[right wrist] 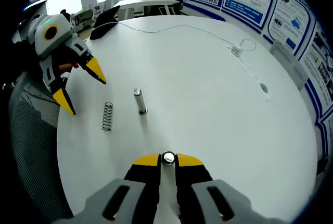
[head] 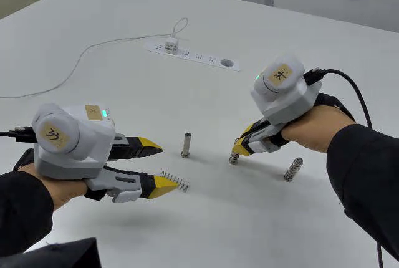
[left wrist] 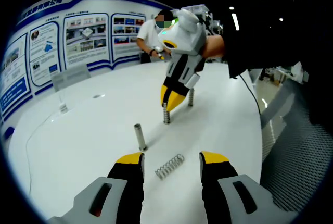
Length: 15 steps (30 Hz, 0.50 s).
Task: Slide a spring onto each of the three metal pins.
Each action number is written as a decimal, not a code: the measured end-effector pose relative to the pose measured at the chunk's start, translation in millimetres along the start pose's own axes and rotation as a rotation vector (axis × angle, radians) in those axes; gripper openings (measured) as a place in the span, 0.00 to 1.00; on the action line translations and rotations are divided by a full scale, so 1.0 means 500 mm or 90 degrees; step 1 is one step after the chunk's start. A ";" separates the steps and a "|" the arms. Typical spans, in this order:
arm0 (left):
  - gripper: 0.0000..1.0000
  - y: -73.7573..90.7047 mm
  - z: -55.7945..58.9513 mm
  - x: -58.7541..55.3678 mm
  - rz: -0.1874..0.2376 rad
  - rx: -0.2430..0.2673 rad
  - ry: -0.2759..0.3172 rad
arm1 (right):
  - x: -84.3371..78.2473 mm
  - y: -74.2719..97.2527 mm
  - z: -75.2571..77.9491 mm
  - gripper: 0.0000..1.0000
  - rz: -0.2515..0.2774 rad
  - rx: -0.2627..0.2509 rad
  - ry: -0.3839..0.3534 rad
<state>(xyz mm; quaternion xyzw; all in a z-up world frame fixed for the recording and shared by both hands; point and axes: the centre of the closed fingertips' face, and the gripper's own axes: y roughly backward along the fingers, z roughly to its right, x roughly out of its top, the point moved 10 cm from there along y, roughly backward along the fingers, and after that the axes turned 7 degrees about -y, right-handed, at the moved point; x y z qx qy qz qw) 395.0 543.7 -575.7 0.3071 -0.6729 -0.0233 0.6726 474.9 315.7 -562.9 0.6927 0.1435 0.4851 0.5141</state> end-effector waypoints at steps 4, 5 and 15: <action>0.43 -0.001 0.001 0.000 -0.001 -0.001 0.000 | -0.004 -0.004 -0.002 0.12 0.003 0.001 -0.003; 0.44 -0.001 0.001 0.000 -0.002 -0.001 -0.001 | -0.004 -0.003 -0.003 0.12 0.004 0.002 -0.006; 0.44 -0.001 0.002 0.001 -0.002 -0.001 -0.002 | -0.010 0.001 -0.007 0.13 0.009 -0.004 0.005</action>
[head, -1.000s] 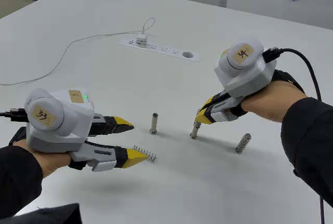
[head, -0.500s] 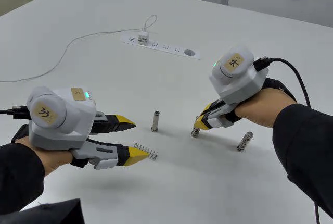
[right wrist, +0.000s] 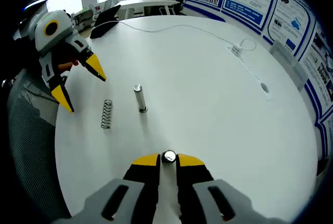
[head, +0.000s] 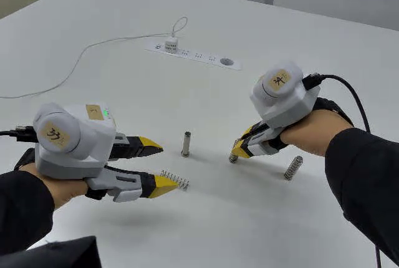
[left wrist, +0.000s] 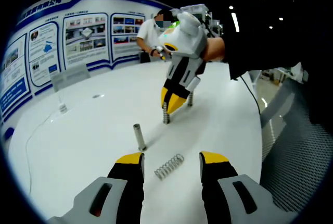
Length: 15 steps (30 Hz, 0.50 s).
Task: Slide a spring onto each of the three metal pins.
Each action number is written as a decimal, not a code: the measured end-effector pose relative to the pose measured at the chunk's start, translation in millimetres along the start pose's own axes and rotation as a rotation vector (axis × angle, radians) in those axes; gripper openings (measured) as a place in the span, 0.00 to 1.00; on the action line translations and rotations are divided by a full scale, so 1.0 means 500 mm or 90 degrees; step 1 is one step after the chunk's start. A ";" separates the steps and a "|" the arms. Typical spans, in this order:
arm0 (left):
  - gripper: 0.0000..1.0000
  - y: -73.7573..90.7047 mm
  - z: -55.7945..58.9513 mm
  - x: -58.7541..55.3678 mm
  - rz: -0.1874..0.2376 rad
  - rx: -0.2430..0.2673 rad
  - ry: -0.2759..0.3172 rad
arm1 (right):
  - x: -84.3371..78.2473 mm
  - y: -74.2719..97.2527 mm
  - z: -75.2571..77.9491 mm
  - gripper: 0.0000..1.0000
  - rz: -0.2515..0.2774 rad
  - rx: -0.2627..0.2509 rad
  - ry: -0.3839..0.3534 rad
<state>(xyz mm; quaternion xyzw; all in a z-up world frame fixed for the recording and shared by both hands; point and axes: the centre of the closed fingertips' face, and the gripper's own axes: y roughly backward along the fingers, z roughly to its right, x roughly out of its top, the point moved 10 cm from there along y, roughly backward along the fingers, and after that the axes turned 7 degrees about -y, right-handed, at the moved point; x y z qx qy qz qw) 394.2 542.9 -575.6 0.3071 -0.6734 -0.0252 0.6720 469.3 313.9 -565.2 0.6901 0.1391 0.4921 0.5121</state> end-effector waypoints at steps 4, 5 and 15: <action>0.44 0.000 0.001 0.000 -0.001 0.000 -0.002 | -0.009 0.003 0.003 0.14 0.000 -0.002 -0.006; 0.44 0.000 0.001 0.001 0.000 0.000 -0.002 | -0.014 0.004 0.004 0.14 -0.001 -0.003 -0.007; 0.44 0.000 0.001 0.001 0.001 -0.001 -0.002 | -0.040 0.013 -0.014 0.14 -0.006 0.000 -0.012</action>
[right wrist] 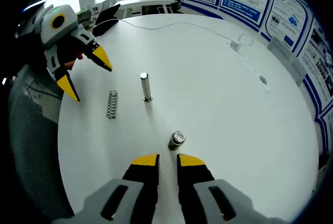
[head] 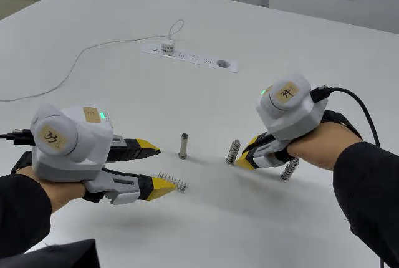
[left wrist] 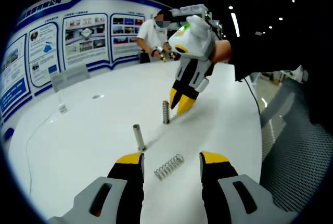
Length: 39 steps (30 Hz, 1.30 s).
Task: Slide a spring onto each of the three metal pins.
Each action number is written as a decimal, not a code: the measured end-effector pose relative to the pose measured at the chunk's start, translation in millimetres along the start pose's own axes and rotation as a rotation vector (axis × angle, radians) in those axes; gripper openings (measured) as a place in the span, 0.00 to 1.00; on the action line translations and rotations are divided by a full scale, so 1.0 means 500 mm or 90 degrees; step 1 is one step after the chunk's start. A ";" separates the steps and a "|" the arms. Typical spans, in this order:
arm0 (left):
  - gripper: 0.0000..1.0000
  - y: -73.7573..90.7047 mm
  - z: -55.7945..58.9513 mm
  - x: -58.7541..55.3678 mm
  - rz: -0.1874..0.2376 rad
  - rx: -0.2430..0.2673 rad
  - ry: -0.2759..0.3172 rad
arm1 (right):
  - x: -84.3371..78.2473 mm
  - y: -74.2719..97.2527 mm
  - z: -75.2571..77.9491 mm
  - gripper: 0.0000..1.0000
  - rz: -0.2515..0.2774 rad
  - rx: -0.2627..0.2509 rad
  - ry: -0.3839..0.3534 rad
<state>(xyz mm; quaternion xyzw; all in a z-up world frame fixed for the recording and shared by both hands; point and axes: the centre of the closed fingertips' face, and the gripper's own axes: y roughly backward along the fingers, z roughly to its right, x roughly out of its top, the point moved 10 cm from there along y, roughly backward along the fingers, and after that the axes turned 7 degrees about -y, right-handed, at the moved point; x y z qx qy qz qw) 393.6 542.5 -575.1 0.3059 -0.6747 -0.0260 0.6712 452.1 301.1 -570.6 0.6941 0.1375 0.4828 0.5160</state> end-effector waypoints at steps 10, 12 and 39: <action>0.44 -0.001 0.000 0.000 -0.003 -0.002 -0.003 | 0.017 -0.009 -0.056 0.14 0.010 0.038 0.025; 0.44 -0.001 0.001 0.000 -0.003 -0.002 -0.004 | 0.025 -0.014 -0.069 0.14 0.013 0.049 0.034; 0.43 0.001 0.000 -0.003 -0.006 0.000 -0.002 | 0.076 -0.112 -0.168 0.16 0.002 0.121 0.105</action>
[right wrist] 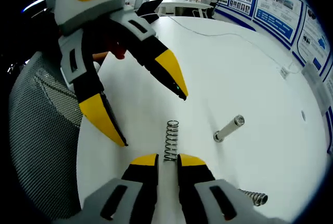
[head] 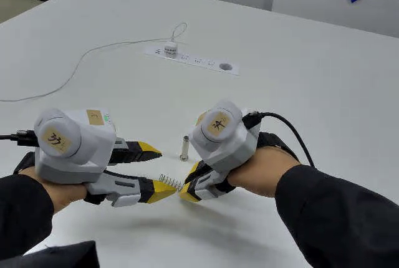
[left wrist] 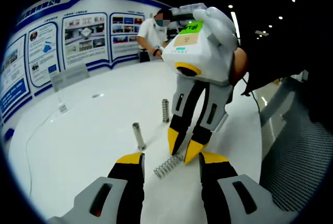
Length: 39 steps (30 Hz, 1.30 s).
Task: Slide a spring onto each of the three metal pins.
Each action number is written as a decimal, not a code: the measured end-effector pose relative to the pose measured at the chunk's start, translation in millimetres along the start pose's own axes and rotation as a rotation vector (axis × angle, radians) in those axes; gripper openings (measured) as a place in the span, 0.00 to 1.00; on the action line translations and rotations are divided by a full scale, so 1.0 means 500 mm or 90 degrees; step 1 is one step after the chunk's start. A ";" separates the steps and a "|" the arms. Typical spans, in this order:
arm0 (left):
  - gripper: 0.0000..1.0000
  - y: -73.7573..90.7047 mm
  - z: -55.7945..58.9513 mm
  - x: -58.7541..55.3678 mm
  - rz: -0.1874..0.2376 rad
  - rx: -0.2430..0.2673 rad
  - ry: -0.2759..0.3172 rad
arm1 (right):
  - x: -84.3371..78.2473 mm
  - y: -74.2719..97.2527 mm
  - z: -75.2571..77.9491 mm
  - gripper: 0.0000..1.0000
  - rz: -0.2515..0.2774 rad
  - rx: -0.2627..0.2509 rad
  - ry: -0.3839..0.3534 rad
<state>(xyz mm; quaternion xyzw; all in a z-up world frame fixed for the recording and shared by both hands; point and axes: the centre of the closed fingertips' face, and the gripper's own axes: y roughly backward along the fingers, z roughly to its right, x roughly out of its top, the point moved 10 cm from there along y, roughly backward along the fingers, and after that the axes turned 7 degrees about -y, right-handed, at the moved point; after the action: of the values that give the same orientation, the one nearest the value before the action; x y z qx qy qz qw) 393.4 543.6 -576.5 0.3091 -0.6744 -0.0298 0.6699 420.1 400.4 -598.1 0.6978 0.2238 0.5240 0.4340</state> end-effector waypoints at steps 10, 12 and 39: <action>0.43 -0.003 0.002 -0.001 -0.003 -0.003 -0.001 | -0.003 -0.006 0.003 0.12 -0.007 -0.002 0.003; 0.43 -0.003 0.002 -0.001 -0.004 -0.004 -0.003 | -0.001 -0.001 0.001 0.11 -0.003 -0.001 0.000; 0.24 -0.015 0.019 -0.001 -0.028 -0.045 -0.099 | 0.037 0.098 -0.040 0.11 -0.046 0.029 0.053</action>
<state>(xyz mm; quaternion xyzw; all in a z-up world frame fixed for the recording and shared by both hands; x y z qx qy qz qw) 387.3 534.0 -581.3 0.2971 -0.7161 -0.0922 0.6248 401.3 396.5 -545.4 0.6767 0.2790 0.5311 0.4269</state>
